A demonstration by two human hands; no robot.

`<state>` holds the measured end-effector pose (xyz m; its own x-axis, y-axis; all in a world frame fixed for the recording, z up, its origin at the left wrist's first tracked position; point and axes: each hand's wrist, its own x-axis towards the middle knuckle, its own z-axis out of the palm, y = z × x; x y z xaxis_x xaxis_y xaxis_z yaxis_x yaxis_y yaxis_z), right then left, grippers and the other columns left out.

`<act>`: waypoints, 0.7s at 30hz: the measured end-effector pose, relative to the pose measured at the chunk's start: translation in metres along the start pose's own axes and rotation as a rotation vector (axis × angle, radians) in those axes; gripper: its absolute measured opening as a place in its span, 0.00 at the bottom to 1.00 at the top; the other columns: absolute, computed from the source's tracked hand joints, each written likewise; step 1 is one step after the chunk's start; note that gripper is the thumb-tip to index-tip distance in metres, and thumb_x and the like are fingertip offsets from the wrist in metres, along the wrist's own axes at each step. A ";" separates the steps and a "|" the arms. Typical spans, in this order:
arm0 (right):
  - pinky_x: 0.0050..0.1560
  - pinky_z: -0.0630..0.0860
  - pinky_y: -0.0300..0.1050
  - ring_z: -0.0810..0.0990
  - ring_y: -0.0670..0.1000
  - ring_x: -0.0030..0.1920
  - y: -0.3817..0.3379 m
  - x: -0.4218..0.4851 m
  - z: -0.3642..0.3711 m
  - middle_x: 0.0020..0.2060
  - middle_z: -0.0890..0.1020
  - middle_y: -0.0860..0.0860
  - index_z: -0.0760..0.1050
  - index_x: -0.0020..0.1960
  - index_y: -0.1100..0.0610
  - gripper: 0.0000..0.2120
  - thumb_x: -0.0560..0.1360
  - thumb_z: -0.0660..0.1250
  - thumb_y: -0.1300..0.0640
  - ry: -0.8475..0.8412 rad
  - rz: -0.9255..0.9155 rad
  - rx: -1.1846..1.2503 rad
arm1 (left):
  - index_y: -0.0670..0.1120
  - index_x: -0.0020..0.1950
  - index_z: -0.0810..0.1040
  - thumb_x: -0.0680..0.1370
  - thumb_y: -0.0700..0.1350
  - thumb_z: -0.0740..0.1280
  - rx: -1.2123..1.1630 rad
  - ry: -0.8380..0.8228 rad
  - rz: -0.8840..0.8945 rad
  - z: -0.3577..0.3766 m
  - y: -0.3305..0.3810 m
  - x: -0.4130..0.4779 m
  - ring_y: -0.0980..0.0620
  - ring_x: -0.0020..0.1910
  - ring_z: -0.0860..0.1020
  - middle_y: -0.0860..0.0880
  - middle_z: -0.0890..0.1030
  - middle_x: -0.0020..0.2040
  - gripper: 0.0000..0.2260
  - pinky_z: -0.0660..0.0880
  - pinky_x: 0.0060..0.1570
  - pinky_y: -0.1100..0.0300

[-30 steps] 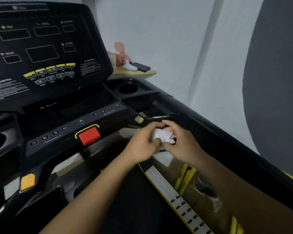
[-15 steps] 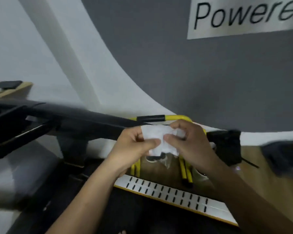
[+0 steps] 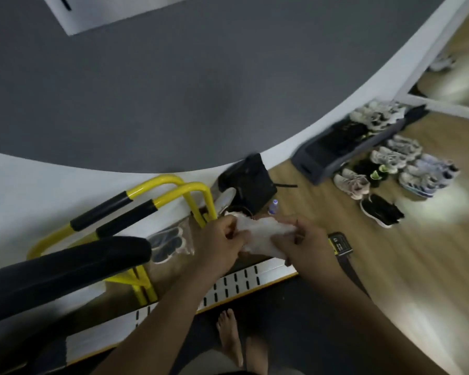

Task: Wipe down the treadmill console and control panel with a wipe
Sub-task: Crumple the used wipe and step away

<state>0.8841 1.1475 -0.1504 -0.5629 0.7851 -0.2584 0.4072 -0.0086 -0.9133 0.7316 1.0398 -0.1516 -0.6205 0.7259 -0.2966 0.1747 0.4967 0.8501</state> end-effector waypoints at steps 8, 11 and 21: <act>0.40 0.82 0.50 0.83 0.54 0.39 0.035 0.097 0.017 0.38 0.83 0.53 0.79 0.45 0.52 0.04 0.72 0.72 0.59 -0.004 0.211 -0.114 | 0.50 0.42 0.83 0.76 0.41 0.69 -0.130 0.001 -0.217 0.026 -0.041 0.092 0.50 0.42 0.83 0.53 0.84 0.37 0.05 0.81 0.46 0.49; 0.41 0.81 0.48 0.82 0.53 0.39 0.050 0.139 0.031 0.36 0.82 0.51 0.79 0.42 0.50 0.05 0.74 0.70 0.60 -0.068 0.238 -0.146 | 0.50 0.46 0.82 0.76 0.43 0.72 -0.131 0.072 -0.285 0.038 -0.057 0.126 0.52 0.45 0.83 0.51 0.85 0.43 0.02 0.81 0.47 0.51; 0.35 0.73 0.41 0.81 0.50 0.39 0.124 0.307 0.072 0.38 0.82 0.51 0.80 0.46 0.52 0.03 0.77 0.68 0.54 -0.318 0.339 -0.233 | 0.41 0.50 0.83 0.77 0.39 0.71 -0.291 0.262 -0.583 0.081 -0.124 0.256 0.57 0.35 0.79 0.52 0.82 0.36 0.03 0.75 0.36 0.65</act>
<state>0.7105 1.3425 -0.3659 -0.5475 0.5351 -0.6433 0.7333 -0.0635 -0.6769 0.6134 1.2025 -0.3678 -0.7214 0.2232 -0.6556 -0.4312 0.5959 0.6774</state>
